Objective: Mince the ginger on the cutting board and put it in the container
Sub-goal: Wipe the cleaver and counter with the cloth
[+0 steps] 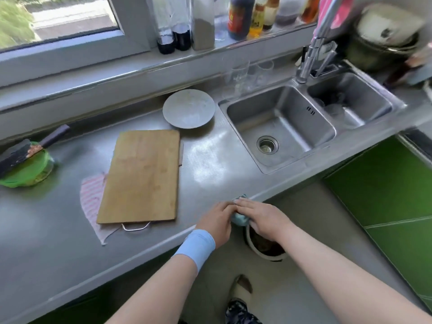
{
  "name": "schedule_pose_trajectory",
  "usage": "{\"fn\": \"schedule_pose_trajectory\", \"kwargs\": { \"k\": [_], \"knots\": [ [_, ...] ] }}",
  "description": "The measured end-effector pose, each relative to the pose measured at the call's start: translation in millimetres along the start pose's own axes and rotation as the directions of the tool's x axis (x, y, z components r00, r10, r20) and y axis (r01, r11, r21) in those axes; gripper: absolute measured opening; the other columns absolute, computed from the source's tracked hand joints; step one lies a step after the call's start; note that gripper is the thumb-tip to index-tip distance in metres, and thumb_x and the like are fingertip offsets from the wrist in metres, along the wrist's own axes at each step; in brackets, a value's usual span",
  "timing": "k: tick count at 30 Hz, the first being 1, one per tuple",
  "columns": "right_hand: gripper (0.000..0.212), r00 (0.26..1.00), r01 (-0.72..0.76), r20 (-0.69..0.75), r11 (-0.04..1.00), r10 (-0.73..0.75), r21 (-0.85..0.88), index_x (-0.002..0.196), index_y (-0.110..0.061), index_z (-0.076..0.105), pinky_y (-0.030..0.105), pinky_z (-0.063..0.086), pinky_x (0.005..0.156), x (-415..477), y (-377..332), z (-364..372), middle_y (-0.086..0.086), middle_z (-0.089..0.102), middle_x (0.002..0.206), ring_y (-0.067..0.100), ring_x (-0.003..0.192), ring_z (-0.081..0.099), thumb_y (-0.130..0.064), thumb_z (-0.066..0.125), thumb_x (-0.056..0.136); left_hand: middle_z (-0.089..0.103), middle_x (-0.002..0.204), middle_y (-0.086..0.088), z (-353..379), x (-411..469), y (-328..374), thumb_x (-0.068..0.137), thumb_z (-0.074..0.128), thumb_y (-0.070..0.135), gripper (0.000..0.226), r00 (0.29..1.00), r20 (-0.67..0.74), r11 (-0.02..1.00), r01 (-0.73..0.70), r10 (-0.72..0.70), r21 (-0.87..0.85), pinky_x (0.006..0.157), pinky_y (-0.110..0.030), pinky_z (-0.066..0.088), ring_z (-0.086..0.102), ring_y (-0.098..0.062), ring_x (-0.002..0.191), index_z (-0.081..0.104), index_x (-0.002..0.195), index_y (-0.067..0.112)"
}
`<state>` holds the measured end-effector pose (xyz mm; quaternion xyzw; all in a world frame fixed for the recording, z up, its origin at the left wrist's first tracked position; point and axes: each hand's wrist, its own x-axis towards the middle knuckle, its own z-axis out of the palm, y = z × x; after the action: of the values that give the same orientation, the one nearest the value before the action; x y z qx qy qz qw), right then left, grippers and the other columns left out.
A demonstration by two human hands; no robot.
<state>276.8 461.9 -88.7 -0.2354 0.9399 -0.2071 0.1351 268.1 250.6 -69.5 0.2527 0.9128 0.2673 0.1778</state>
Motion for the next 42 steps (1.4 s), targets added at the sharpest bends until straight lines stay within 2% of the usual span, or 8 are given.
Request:
{"fn": "schedule_pose_trajectory", "kwargs": {
  "k": [8, 14, 21, 26, 31, 37, 39, 42],
  "knots": [
    [0.046, 0.799, -0.598, 0.117, 0.799, 0.59, 0.06, 0.14, -0.027, 0.053, 0.033, 0.037, 0.111, -117, 77, -20, -0.002, 0.046, 0.152, 0.024, 0.138, 0.046, -0.016, 0.042, 0.097, 0.051, 0.142, 0.006, 31, 72, 92, 0.093, 0.038, 0.009, 0.057, 0.956, 0.289, 0.999, 0.037, -0.043, 0.027, 0.102, -0.037, 0.045, 0.051, -0.022, 0.125, 0.042, 0.143, 0.037],
    [0.045, 0.714, -0.67, 0.023, 0.673, 0.7, 0.314, 0.133, -0.031, 0.046, 0.039, 0.049, 0.084, -116, 83, -51, 0.006, 0.062, 0.117, 0.027, 0.096, 0.056, -0.01, 0.036, 0.095, 0.052, 0.143, 0.007, 44, 97, 108, 0.098, 0.042, 0.014, 0.055, 0.938, 0.274, 0.974, 0.225, -0.21, -0.025, 0.103, -0.031, 0.043, 0.056, -0.021, 0.124, 0.037, 0.147, 0.038],
    [0.04, 0.724, -0.646, -0.003, 0.679, 0.69, 0.349, 0.119, -0.032, 0.059, 0.037, 0.05, 0.082, -106, 74, -68, 0.005, 0.066, 0.116, 0.028, 0.098, 0.058, -0.011, 0.045, 0.089, 0.063, 0.131, 0.008, 42, 112, 149, 0.097, 0.048, 0.024, 0.048, 0.92, 0.36, 0.95, 0.239, -0.156, -0.2, 0.103, -0.034, 0.045, 0.06, -0.018, 0.116, 0.042, 0.143, 0.039],
    [0.044, 0.81, -0.447, -0.218, 0.815, 0.544, 0.37, 0.131, -0.019, 0.06, 0.034, 0.044, 0.099, -41, 43, -89, 0.003, 0.06, 0.129, 0.024, 0.117, 0.053, -0.005, 0.042, 0.094, 0.068, 0.112, 0.002, -6, 95, 119, 0.1, 0.04, 0.019, 0.039, 0.964, 0.097, 0.954, 0.26, -0.247, -0.151, 0.087, -0.036, 0.051, 0.063, -0.023, 0.096, 0.044, 0.133, 0.039],
    [0.023, 0.9, -0.158, -0.371, 0.965, 0.228, 0.21, 0.096, -0.029, 0.058, 0.026, 0.037, 0.071, 59, -13, -90, -0.007, 0.059, 0.092, 0.01, 0.082, 0.048, -0.011, 0.044, 0.095, 0.064, 0.116, 0.007, -74, 64, 34, 0.096, 0.045, 0.018, 0.041, 0.913, -0.077, 0.912, 0.388, -0.4, -0.131, 0.09, -0.032, 0.049, 0.061, -0.018, 0.101, 0.047, 0.132, 0.037],
    [0.022, 0.969, -0.237, -0.11, 0.953, 0.219, -0.188, 0.098, -0.023, 0.072, 0.037, 0.04, 0.089, 137, -58, -55, 0.004, 0.062, 0.102, 0.03, 0.102, 0.057, -0.019, 0.055, 0.084, 0.047, 0.137, 0.002, -119, 9, -61, 0.091, 0.058, 0.033, 0.044, 0.873, -0.071, 0.856, 0.487, -0.483, 0.17, 0.099, -0.033, 0.04, 0.046, -0.024, 0.123, 0.051, 0.134, 0.03],
    [0.029, 0.951, -0.27, -0.156, 0.963, 0.268, 0.008, 0.108, -0.018, 0.072, 0.037, 0.044, 0.086, 152, -89, -47, 0.008, 0.065, 0.106, 0.033, 0.107, 0.059, -0.016, 0.054, 0.086, 0.046, 0.135, 0.004, -121, -8, -82, 0.088, 0.061, 0.042, 0.045, 0.883, -0.049, 0.85, 0.464, -0.468, 0.25, 0.102, -0.033, 0.039, 0.04, -0.022, 0.127, 0.054, 0.131, 0.031],
    [0.04, 0.843, -0.535, 0.161, 0.775, 0.512, 0.336, 0.132, -0.01, 0.057, 0.03, 0.046, 0.091, 186, -137, -34, 0.012, 0.063, 0.125, 0.032, 0.12, 0.057, -0.021, 0.051, 0.094, 0.047, 0.132, 0.003, -118, -24, -99, 0.09, 0.057, 0.038, 0.037, 0.882, -0.059, 0.852, 0.468, -0.468, 0.233, 0.098, -0.032, 0.039, 0.039, -0.021, 0.125, 0.057, 0.125, 0.029]
  ]
}}
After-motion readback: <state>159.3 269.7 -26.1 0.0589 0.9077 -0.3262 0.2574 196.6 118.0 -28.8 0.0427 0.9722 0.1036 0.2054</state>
